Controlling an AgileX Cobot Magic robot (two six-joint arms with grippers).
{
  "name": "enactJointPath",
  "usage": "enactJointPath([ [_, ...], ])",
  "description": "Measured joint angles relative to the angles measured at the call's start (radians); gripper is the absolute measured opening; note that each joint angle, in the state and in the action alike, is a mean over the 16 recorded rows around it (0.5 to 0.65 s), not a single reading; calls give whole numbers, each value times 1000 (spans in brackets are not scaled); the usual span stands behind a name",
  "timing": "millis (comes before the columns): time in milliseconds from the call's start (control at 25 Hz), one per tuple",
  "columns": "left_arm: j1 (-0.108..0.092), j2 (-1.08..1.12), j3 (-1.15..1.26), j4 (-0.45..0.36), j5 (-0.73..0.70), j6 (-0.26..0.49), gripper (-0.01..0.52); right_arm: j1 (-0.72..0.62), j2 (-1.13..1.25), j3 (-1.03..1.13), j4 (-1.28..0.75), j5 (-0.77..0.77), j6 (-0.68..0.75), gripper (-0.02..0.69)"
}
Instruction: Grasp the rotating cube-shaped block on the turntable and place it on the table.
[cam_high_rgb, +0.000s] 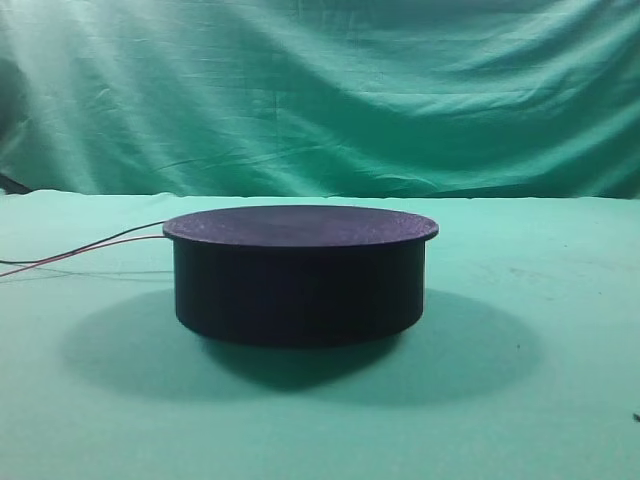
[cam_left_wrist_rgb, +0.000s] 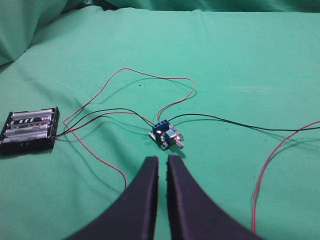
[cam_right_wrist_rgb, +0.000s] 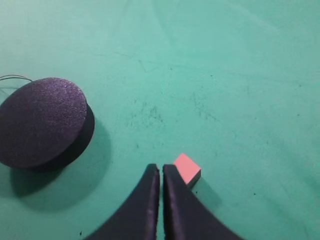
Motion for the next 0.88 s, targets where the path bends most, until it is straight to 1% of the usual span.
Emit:
enactJointPath([
  [200, 0, 0, 0, 0, 0, 0, 0, -54, -142, 132, -36, -107, -1, 0],
  [480, 0, 0, 0, 0, 0, 0, 0, -129, -375, 350, -22, -235, -1, 0],
  [680, 0, 0, 0, 0, 0, 0, 0, -150, -475, 444, -2, -271, -1, 0],
  [880, 0, 0, 0, 0, 0, 0, 0, -152, -509, 480, 10, -278, -1, 0],
])
